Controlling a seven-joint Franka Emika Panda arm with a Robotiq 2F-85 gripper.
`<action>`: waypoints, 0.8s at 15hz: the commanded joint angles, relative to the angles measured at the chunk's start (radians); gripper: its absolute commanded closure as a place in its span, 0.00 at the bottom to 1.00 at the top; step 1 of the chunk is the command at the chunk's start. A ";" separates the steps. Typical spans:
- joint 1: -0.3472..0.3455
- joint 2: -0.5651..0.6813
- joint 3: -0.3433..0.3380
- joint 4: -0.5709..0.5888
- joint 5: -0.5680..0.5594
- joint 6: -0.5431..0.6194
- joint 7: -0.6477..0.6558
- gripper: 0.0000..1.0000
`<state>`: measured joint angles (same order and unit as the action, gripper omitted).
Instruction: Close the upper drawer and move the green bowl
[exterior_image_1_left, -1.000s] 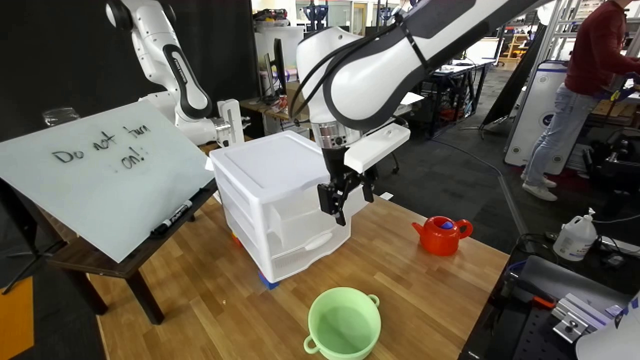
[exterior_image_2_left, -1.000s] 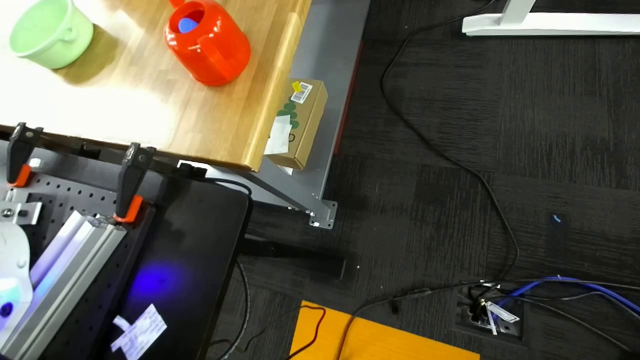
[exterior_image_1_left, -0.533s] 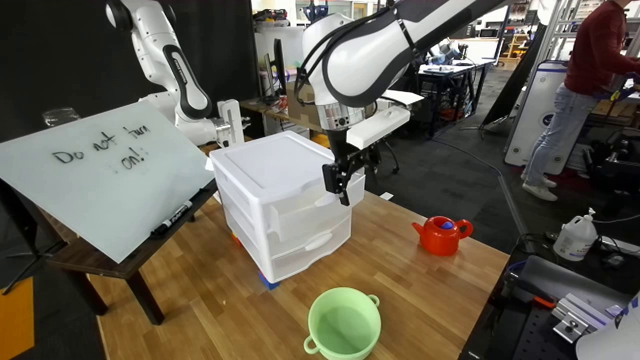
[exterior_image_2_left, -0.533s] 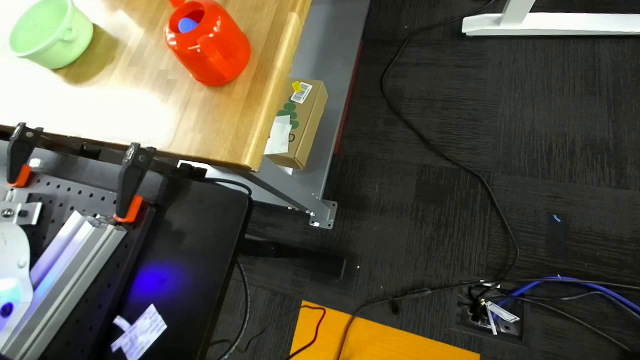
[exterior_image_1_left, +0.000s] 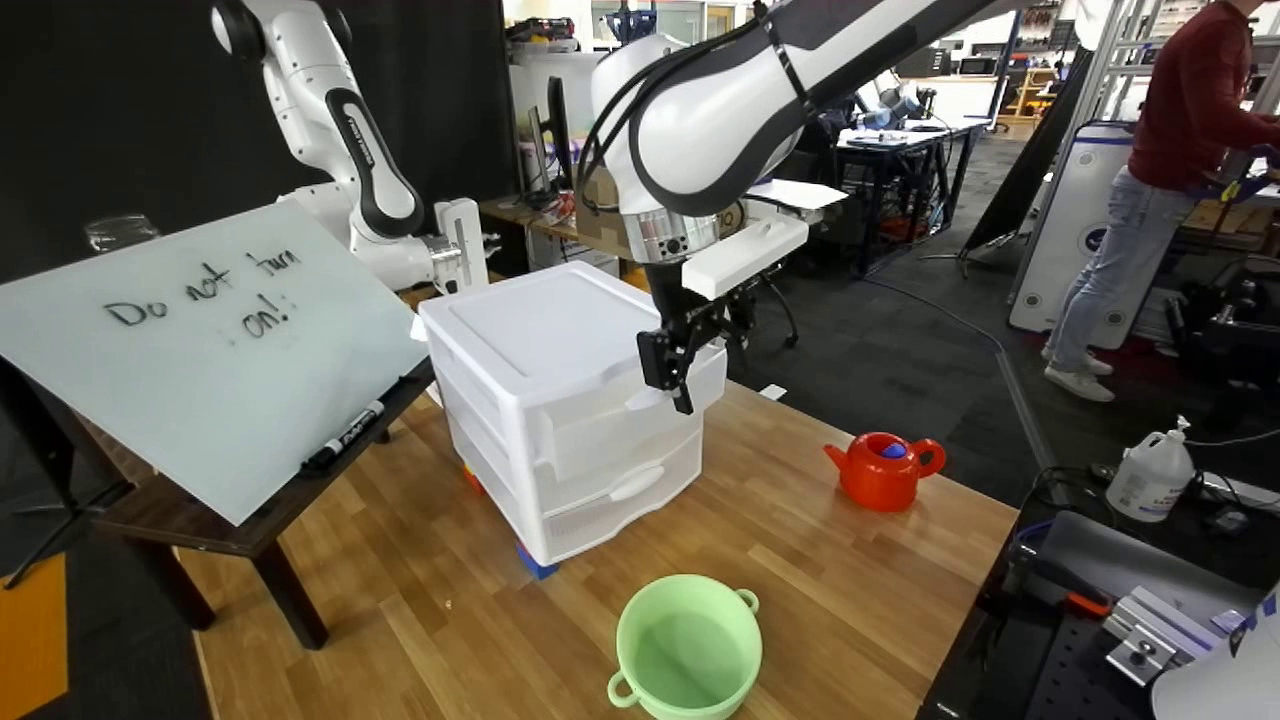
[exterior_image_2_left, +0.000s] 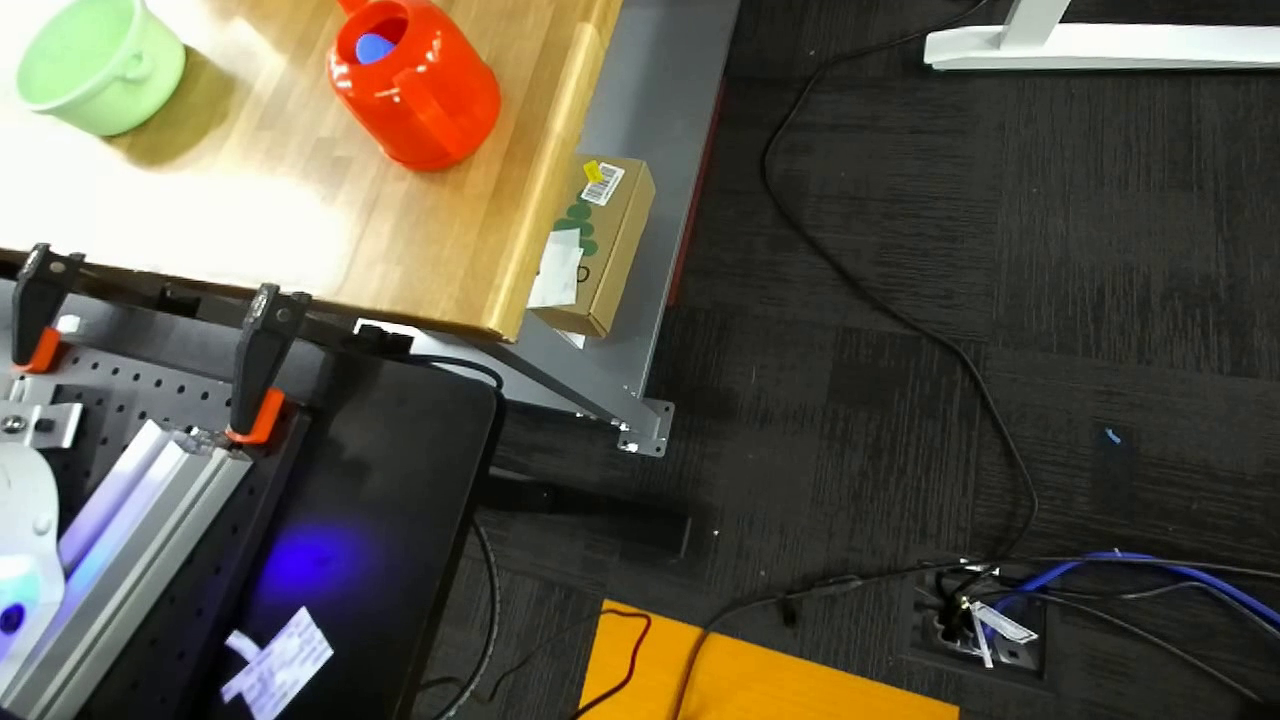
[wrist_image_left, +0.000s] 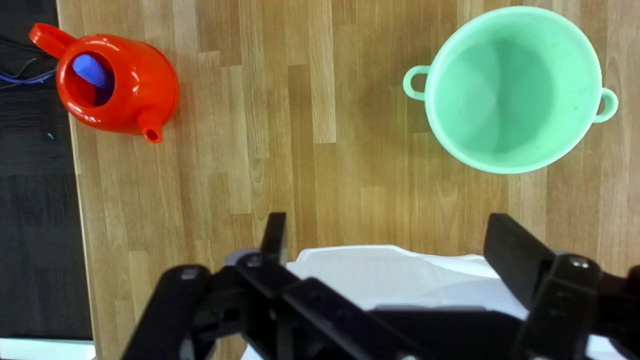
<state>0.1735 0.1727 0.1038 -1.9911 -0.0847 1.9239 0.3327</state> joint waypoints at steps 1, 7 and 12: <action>-0.002 0.000 0.002 0.002 0.000 -0.002 0.000 0.00; 0.009 -0.005 0.014 -0.038 0.002 0.038 -0.001 0.00; 0.041 0.005 0.040 -0.124 -0.004 0.157 0.030 0.00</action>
<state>0.2054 0.1760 0.1338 -2.0731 -0.0846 2.0026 0.3478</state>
